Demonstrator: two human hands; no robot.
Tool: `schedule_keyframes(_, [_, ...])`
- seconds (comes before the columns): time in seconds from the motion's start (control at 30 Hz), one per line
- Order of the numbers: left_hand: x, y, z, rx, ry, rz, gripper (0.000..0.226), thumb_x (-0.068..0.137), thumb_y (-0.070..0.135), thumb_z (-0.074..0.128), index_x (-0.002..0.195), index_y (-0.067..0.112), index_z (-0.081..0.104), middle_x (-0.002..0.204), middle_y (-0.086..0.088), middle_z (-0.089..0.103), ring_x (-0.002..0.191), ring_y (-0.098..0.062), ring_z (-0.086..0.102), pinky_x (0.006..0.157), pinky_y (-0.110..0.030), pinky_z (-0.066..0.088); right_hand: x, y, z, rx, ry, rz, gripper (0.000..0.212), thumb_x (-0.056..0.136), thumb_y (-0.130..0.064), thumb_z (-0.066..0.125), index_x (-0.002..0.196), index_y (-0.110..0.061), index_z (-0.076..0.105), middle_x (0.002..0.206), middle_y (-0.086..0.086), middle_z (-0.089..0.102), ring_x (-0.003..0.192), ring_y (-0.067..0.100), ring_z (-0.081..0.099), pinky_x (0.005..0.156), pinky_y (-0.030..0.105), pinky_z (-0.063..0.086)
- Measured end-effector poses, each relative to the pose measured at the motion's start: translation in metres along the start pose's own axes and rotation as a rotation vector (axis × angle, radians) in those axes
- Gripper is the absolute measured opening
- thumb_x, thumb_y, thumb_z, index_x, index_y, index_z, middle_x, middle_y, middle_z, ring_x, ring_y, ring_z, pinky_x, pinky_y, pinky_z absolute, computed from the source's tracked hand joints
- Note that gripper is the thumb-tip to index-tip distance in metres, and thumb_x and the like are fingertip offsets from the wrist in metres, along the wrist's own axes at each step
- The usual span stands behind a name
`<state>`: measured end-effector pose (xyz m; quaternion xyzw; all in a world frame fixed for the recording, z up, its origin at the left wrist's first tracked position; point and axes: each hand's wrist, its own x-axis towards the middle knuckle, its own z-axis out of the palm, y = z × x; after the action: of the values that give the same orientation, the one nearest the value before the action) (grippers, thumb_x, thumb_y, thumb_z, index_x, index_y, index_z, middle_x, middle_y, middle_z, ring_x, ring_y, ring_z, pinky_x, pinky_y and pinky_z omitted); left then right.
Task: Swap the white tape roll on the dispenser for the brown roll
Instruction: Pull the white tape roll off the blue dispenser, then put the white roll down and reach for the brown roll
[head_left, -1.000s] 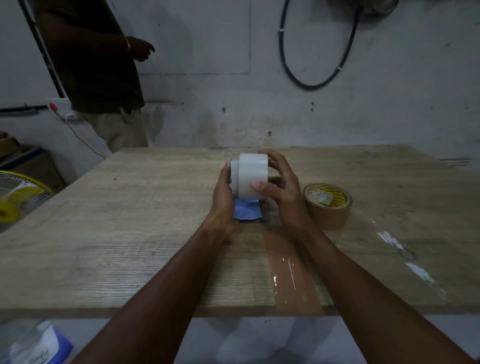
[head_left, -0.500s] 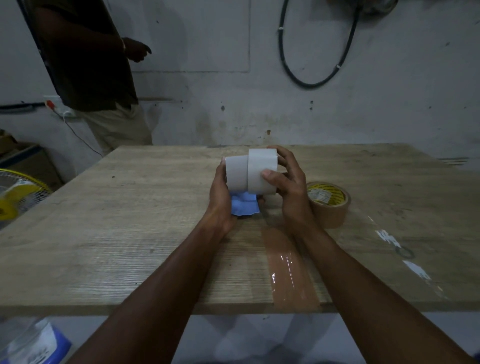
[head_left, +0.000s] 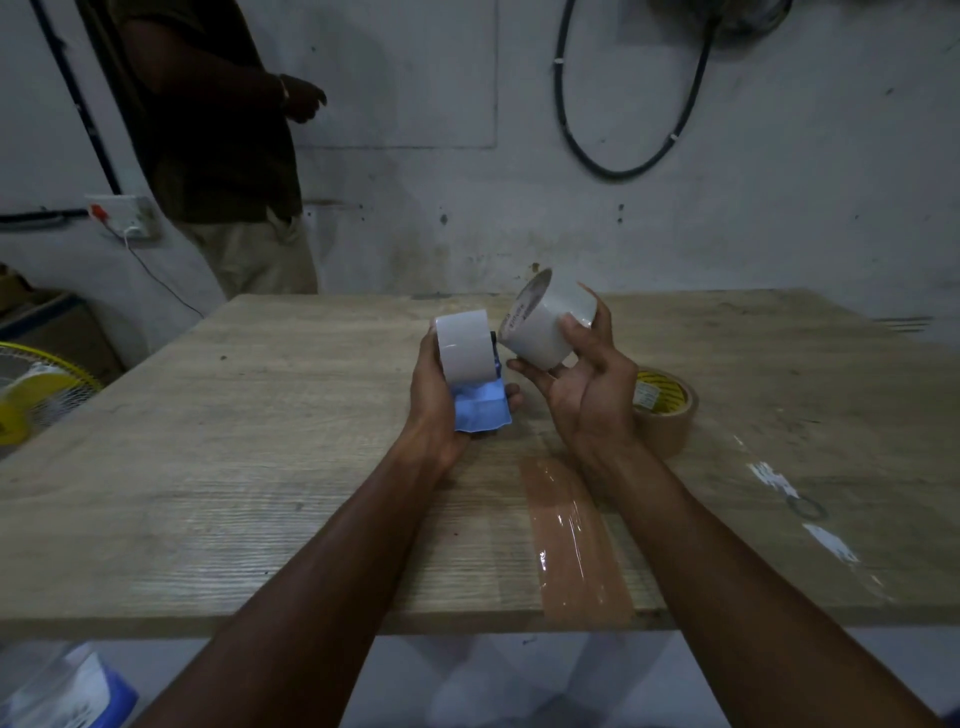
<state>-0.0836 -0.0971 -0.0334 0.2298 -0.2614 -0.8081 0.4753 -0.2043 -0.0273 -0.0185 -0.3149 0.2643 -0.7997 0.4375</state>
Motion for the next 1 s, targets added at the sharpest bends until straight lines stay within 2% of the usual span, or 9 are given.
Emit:
schedule_keyframes(0.1, [0.0,0.0,0.0,-0.025,-0.009,-0.012,0.072,0.099,0.053,0.044,0.149,0.001,0.041,0.129,-0.019,0.047,0.117,-0.03,0.044,0.099,-0.042,0.042,-0.001,0.0,0.002,0.047,0.037,0.028,0.028,0.085,-0.019,0.064,0.113,-0.017,0.058,0.128,0.017,0.054,0.112,0.045,0.058,0.075,0.049,0.059])
schedule_keyframes(0.17, [0.001,-0.001,0.001,-0.03,-0.011,-0.012,0.071,0.099,0.053,0.041,0.148,0.0,0.042,0.13,-0.02,0.045,0.118,-0.03,0.042,0.104,-0.045,0.04,-0.002,-0.002,0.004,0.075,0.062,0.046,0.031,0.087,-0.026,0.064,0.113,-0.012,0.055,0.139,0.028,0.047,0.113,0.047,0.058,0.074,0.048,0.061])
schedule_keyframes(0.23, [0.003,-0.003,-0.001,-0.026,-0.023,-0.004,0.063,0.1,0.051,0.038,0.134,0.0,0.053,0.131,-0.021,0.046,0.117,-0.032,0.043,0.115,-0.048,0.031,-0.002,-0.003,0.004,0.096,0.073,0.045,0.036,0.091,-0.029,0.062,0.119,-0.009,0.052,0.144,0.031,0.043,0.115,0.047,0.059,0.077,0.05,0.061])
schedule_keyframes(0.37, [0.003,-0.004,-0.003,-0.031,-0.045,-0.002,0.049,0.102,0.049,0.036,0.105,0.006,0.059,0.12,-0.022,0.053,0.102,-0.031,0.053,0.118,-0.049,0.028,-0.004,-0.005,0.006,0.125,0.065,0.05,0.025,0.097,-0.031,0.056,0.117,-0.016,0.054,0.14,0.03,0.047,0.103,0.041,0.065,0.084,0.052,0.06])
schedule_keyframes(0.47, [0.001,-0.004,-0.001,-0.046,-0.062,-0.017,0.048,0.102,0.049,0.036,0.104,0.006,0.058,0.117,-0.021,0.054,0.108,-0.032,0.051,0.114,-0.049,0.032,-0.004,-0.004,0.005,0.121,0.062,0.049,0.025,0.097,-0.031,0.056,0.117,-0.016,0.053,0.141,0.029,0.046,0.099,0.038,0.067,0.086,0.053,0.059])
schedule_keyframes(0.6, [-0.002,-0.002,0.0,0.017,-0.06,-0.013,0.049,0.102,0.051,0.036,0.103,0.008,0.06,0.107,-0.02,0.06,0.097,-0.031,0.056,0.092,-0.048,0.045,-0.002,-0.003,0.005,0.099,0.061,0.048,0.037,0.094,-0.033,0.059,0.124,-0.013,0.051,0.142,0.03,0.044,0.107,0.042,0.063,0.085,0.053,0.059])
schedule_keyframes(0.77, [0.001,-0.004,-0.002,0.022,-0.063,-0.01,0.048,0.102,0.05,0.038,0.108,0.007,0.058,0.106,-0.019,0.06,0.092,-0.029,0.058,0.108,-0.055,0.038,-0.005,-0.004,0.008,0.103,0.068,0.037,0.045,0.092,-0.033,0.062,0.129,-0.011,0.047,0.143,0.031,0.042,0.115,0.048,0.06,0.088,0.054,0.058])
schedule_keyframes(0.87, [-0.002,-0.005,0.002,0.058,-0.059,-0.037,0.052,0.1,0.054,0.041,0.109,0.006,0.061,0.105,-0.017,0.061,0.088,-0.027,0.06,0.085,-0.047,0.049,-0.006,-0.017,0.009,0.124,0.099,0.002,0.052,0.094,-0.033,0.062,0.137,-0.009,0.044,0.142,0.031,0.044,0.116,0.049,0.06,0.087,0.052,0.058])
schedule_keyframes(1.0, [-0.002,-0.008,0.005,0.065,-0.105,-0.103,0.055,0.098,0.056,0.044,0.126,0.01,0.055,0.107,-0.013,0.061,0.086,-0.024,0.062,0.067,-0.037,0.06,0.001,-0.047,0.007,0.166,0.13,-0.093,0.048,0.097,-0.03,0.061,0.137,-0.009,0.046,0.138,0.029,0.047,0.116,0.045,0.06,0.088,0.051,0.057])
